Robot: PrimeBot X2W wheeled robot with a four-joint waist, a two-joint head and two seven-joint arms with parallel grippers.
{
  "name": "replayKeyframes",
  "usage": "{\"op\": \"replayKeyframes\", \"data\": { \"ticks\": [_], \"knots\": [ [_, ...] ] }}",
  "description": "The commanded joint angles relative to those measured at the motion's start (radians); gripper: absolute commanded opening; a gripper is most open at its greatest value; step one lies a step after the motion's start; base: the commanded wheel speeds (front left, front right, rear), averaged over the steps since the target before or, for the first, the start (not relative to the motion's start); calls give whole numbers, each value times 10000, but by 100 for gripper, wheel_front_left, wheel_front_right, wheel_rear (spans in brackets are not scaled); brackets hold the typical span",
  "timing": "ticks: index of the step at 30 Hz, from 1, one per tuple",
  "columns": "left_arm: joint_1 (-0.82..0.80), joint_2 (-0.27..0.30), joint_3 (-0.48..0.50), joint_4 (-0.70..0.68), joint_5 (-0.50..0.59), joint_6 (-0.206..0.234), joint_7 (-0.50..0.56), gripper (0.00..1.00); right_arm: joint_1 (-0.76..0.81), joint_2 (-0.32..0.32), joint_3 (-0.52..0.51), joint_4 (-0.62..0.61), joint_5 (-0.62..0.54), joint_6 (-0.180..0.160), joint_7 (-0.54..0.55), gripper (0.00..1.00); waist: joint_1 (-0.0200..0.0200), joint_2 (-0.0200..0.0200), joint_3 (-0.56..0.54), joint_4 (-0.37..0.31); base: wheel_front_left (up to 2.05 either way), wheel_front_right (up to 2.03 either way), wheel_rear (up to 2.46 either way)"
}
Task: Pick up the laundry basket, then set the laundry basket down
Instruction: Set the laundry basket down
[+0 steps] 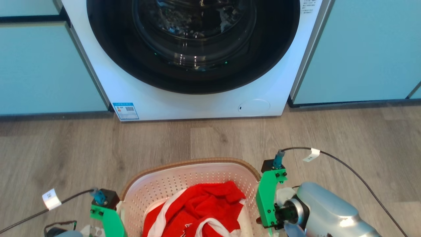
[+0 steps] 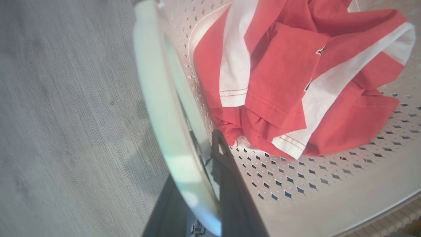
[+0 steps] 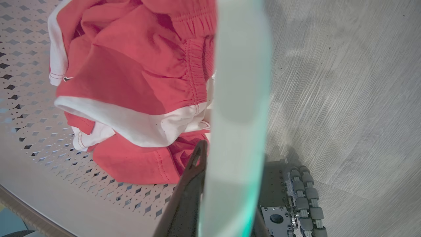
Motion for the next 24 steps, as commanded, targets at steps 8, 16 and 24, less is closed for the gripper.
{"op": "replayKeyframes", "data": {
  "ticks": [8, 16, 24],
  "knots": [
    [-741, -229, 245, -331, 381, -178, -68, 0, -697, 545, -377, -1074, -222, 393, -208, 0, 0, 0, 1116, 72, 0, 0, 0],
    [-1437, -792, 307, 297, 864, -248, -301, 0, -1055, 413, -754, -1168, -752, 393, -703, 0, 0, 0, 2422, 119, 0, 0, 0],
    [-2261, -1482, 389, 1324, 1317, -530, -647, 0, -1442, 236, -963, -1260, -1281, 393, -1304, 0, 0, 0, 3648, 147, 0, 0, 0]
  ]
}}
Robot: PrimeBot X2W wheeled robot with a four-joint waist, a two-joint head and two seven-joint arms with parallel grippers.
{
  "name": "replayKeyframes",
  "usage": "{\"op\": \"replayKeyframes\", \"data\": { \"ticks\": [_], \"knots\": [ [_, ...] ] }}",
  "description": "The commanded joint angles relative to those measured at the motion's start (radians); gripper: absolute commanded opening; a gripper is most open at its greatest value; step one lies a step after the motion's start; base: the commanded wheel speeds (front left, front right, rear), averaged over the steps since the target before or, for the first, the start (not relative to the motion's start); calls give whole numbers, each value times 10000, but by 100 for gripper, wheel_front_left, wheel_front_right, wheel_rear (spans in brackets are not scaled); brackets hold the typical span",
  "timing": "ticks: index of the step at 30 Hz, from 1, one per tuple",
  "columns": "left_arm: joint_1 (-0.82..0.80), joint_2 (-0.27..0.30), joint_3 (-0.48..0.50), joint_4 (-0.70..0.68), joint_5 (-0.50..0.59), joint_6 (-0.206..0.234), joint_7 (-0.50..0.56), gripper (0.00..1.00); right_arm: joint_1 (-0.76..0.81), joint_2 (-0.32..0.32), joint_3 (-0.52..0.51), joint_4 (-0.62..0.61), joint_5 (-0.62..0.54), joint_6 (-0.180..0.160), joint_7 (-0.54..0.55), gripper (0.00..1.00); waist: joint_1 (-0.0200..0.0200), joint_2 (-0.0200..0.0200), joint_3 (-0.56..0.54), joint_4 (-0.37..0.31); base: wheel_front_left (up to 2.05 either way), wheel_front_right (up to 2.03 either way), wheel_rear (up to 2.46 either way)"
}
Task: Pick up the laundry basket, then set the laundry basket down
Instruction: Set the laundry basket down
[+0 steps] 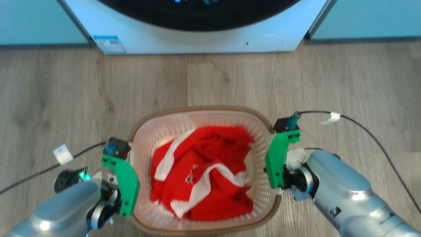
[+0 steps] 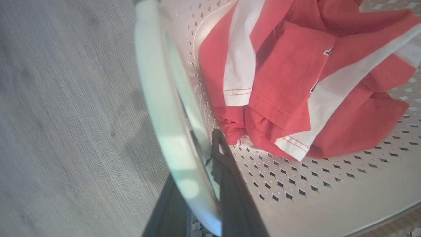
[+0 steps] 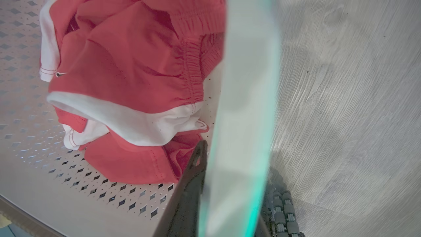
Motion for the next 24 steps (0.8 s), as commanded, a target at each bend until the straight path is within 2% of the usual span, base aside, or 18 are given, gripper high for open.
{"op": "replayKeyframes", "data": {
  "ticks": [1, 13, 24],
  "knots": [
    [-410, -173, 169, -167, 308, -321, -193, 0, -535, 515, 47, -834, -35, 391, -327, 0, -3, 0, 556, 36, 0, 0, 0],
    [-1540, -1659, 114, 2557, 893, -1243, -983, 0, -1068, 533, 166, -27, -1076, 391, -1811, 0, -3, 0, 2112, 202, 0, 0, 0],
    [-2497, -3387, 4, 5318, 1473, -2153, -2134, 0, -1742, 738, -155, 1285, -1645, 391, -3564, 0, -3, 0, 3378, 516, 0, 0, 0]
  ]
}}
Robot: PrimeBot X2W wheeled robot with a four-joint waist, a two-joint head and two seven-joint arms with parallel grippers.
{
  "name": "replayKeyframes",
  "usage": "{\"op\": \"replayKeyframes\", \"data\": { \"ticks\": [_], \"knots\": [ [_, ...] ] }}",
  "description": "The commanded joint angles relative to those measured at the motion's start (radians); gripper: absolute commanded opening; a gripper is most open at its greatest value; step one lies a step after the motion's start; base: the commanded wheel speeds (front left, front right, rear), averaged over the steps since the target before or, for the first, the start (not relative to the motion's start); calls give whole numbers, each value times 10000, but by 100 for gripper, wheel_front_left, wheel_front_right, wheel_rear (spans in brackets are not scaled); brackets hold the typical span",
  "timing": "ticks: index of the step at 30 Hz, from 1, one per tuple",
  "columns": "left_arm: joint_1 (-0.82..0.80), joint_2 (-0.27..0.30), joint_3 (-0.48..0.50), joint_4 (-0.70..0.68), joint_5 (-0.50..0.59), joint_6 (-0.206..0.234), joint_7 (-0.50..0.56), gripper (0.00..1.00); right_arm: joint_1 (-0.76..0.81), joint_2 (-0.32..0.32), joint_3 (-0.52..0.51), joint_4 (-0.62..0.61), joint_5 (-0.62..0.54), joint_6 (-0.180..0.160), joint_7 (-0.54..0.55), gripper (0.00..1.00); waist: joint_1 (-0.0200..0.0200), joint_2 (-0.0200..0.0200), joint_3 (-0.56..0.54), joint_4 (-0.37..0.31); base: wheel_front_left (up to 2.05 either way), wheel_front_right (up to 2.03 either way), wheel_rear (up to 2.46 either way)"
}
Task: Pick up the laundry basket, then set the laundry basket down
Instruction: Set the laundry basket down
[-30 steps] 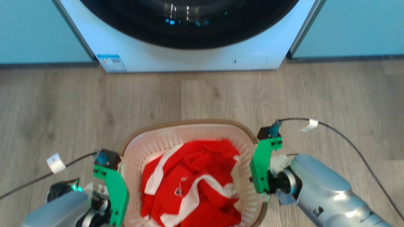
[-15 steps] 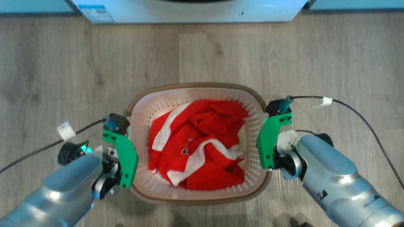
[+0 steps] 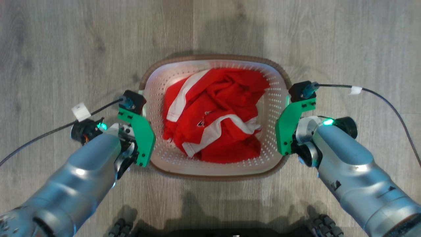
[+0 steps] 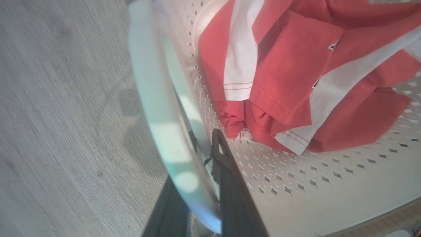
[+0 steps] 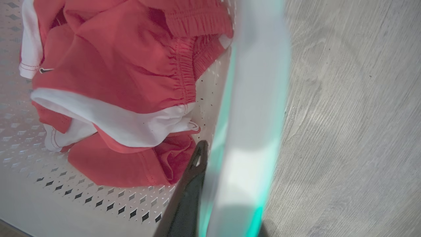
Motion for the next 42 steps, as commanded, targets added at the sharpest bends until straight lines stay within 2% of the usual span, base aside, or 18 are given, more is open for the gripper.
{"op": "replayKeyframes", "data": {
  "ticks": [1, 8, 15, 32, 34, 39, 40, 41, 42],
  "knots": [
    [-92, -282, -19, 22, 253, -329, -128, 0, -241, 539, 184, -423, -199, 317, -434, 0, -2, 0, 257, 132, 0, 0, 0],
    [-477, -1283, 67, 1662, 271, -690, -1258, 0, -554, 659, 138, 574, -584, 317, -1437, 0, -2, 0, 853, 375, 0, 0, 0],
    [-742, -1814, -21, 2656, 313, -960, -1736, 0, -837, 815, 29, 1434, -553, 317, -2006, 0, -2, 0, 1346, 561, 0, 0, 0],
    [-871, -2059, -254, 2867, 344, -1039, -1663, 0, -1027, 864, 452, 1952, 186, 317, -2099, 0, -2, 0, 1799, 689, 0, 0, 0],
    [-873, -2066, -269, 2868, 352, -1039, -1630, 12, -1035, 864, 513, 1954, 283, 317, -2110, 0, -2, 0, 1817, 700, 0, 0, 0],
    [-918, -2080, -295, 2845, 343, -1040, -1555, 14, -1073, 865, 652, 2074, 442, 317, -2089, 0, -2, 0, 1882, 741, 0, 0, 0],
    [-921, -2082, -299, 2847, 337, -1040, -1547, 18, -1079, 865, 681, 2119, 474, 317, -2037, 0, -2, 0, 1895, 747, 0, 0, 0],
    [-928, -2084, -302, 2872, 333, -1040, -1547, 24, -1092, 865, 714, 2158, 490, 317, -2004, 19, -2, 0, 1911, 751, 0, 0, 0],
    [-947, -2085, -304, 2928, 324, -1040, -1570, 46, -1114, 865, 739, 2189, 494, 317, -2016, 87, -2, 0, 1925, 756, 0, 0, 0]
  ]
}}
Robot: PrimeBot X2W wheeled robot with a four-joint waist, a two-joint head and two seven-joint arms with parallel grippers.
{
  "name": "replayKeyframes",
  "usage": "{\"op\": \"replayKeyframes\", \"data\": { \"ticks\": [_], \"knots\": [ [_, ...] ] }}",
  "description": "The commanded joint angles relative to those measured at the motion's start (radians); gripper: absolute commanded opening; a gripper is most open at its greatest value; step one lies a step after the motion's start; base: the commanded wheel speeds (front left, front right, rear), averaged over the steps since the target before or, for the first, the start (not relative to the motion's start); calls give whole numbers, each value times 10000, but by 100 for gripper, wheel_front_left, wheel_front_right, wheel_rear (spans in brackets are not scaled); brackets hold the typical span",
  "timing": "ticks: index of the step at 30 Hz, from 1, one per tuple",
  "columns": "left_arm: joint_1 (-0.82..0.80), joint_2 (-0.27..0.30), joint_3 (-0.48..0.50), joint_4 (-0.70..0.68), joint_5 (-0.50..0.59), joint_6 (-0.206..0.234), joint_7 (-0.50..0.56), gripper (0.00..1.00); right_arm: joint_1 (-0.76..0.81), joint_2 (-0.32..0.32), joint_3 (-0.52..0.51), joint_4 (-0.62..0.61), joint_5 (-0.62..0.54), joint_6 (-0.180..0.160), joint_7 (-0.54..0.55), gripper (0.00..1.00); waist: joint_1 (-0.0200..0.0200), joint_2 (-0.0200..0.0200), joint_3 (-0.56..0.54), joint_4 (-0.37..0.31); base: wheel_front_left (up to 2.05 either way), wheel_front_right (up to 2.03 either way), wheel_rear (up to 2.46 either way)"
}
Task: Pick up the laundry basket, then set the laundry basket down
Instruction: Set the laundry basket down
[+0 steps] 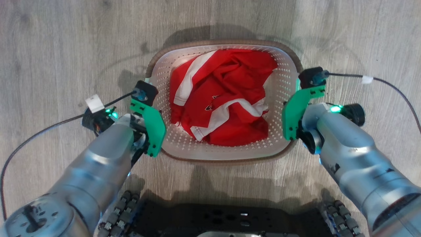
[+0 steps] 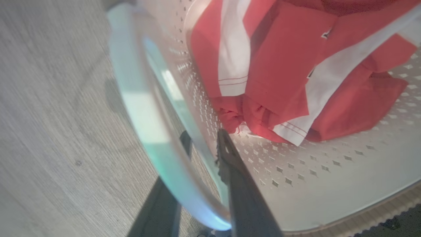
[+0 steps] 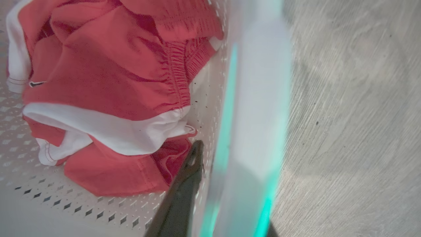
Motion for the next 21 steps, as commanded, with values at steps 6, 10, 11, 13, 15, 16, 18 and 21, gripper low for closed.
{"op": "replayKeyframes", "data": {
  "ticks": [6, 10, 11, 13, 15, 16, 18, 21],
  "knots": [
    [-144, -225, 33, 270, -56, -239, -191, 100, 30, 497, 315, 13, 42, 156, -177, 100, 0, 0, 55, 18, 0, 0, 0],
    [-146, -231, 20, 366, -59, -239, -216, 100, 30, 497, 346, 172, 136, 156, -97, 100, 0, 0, 40, 23, 0, 0, 0],
    [-145, -232, 17, 381, -57, -239, -236, 100, 31, 497, 352, 191, 168, 156, -81, 100, 0, 0, 35, 22, 0, 0, 0],
    [-137, -234, 12, 387, -67, -239, -242, 100, 35, 497, 362, 236, 241, 156, -15, 100, 0, 0, 23, 17, 0, 0, 0],
    [-137, -234, 7, 368, -82, -239, -231, 100, 46, 497, 346, 331, 339, 156, 120, 100, 0, 0, 18, 14, 0, 0, 0],
    [-148, -234, 4, 366, -86, -239, -237, 100, 58, 497, 346, 384, 381, 156, 203, 100, 0, 0, 17, 13, 0, 0, 0],
    [-177, -235, 0, 374, -93, -239, -263, 100, 81, 497, 370, 455, 449, 156, 353, 100, 0, 0, 21, 13, 0, 0, 0],
    [-219, -235, -5, 379, -104, -239, -284, 100, 124, 497, 395, 518, 533, 156, 456, 100, 0, 0, 24, 14, 0, 0, 0]
  ]
}}
